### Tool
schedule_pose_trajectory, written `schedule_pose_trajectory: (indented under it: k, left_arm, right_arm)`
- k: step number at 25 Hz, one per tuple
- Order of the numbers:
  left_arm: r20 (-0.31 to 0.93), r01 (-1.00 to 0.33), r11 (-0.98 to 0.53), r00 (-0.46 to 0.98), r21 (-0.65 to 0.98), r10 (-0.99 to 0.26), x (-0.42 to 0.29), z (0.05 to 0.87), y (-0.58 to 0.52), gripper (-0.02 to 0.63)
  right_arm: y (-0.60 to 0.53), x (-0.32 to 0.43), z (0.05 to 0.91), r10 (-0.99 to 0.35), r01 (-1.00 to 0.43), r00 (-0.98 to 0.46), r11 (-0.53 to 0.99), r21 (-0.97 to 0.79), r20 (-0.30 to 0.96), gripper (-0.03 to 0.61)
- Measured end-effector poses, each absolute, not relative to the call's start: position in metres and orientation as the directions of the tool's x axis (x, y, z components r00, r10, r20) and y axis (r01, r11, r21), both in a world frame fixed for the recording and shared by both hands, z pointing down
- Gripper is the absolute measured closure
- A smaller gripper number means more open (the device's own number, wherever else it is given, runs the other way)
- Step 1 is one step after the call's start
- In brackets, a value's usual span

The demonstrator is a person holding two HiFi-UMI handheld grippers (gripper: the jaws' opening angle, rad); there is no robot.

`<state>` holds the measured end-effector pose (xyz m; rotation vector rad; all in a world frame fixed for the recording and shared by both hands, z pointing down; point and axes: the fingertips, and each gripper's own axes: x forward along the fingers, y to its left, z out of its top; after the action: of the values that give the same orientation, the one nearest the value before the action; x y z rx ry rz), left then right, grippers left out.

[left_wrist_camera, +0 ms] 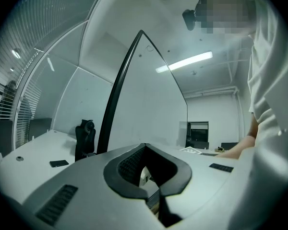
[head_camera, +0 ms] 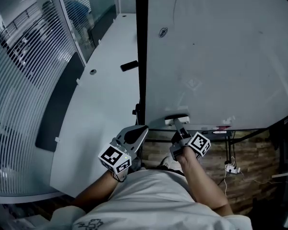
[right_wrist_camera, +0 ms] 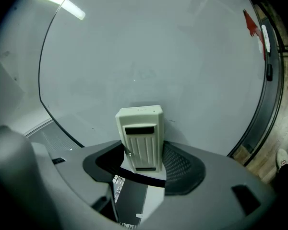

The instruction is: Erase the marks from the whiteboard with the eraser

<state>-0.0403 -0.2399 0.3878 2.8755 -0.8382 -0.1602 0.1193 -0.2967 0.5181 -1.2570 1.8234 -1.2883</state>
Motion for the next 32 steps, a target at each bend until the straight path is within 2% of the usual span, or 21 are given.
schedule_pose_trajectory:
  k: [7, 11, 21, 25, 32]
  left_arm:
    - [-0.056, -0.529, -0.834, 0.838, 0.158, -0.543, -0.038, 0.391, -0.23, 0.607]
    - [-0.055, -0.545, -0.826, 0.829, 0.143, -0.556, -0.028, 0.387, -0.217, 0.607]
    - [-0.024, -0.599, -0.788, 0.794, 0.143, -0.608, 0.029, 0.382, -0.152, 0.607]
    - [-0.029, -0.625, -0.769, 0.773, 0.137, -0.634, 0.054, 0.382, -0.114, 0.607]
    - [-0.034, -0.644, -0.751, 0.755, 0.147, -0.654, 0.092, 0.379, -0.044, 0.607]
  right_arm:
    - [-0.272, 0.109, 0.486, -0.891, -0.421, -0.453, 0.23, -0.877, -0.017, 0.334]
    - [-0.247, 0.117, 0.473, -0.879, -0.464, -0.477, 0.267, -0.844, -0.016, 0.334]
    - [-0.152, 0.163, 0.405, -0.805, -0.665, -0.586, 0.544, -0.512, -0.096, 0.334]
    - [-0.101, 0.184, 0.391, -0.765, -0.685, -0.635, 0.621, -0.382, -0.106, 0.334]
    - [-0.022, 0.213, 0.386, -0.723, -0.683, -0.685, 0.679, -0.269, -0.088, 0.334]
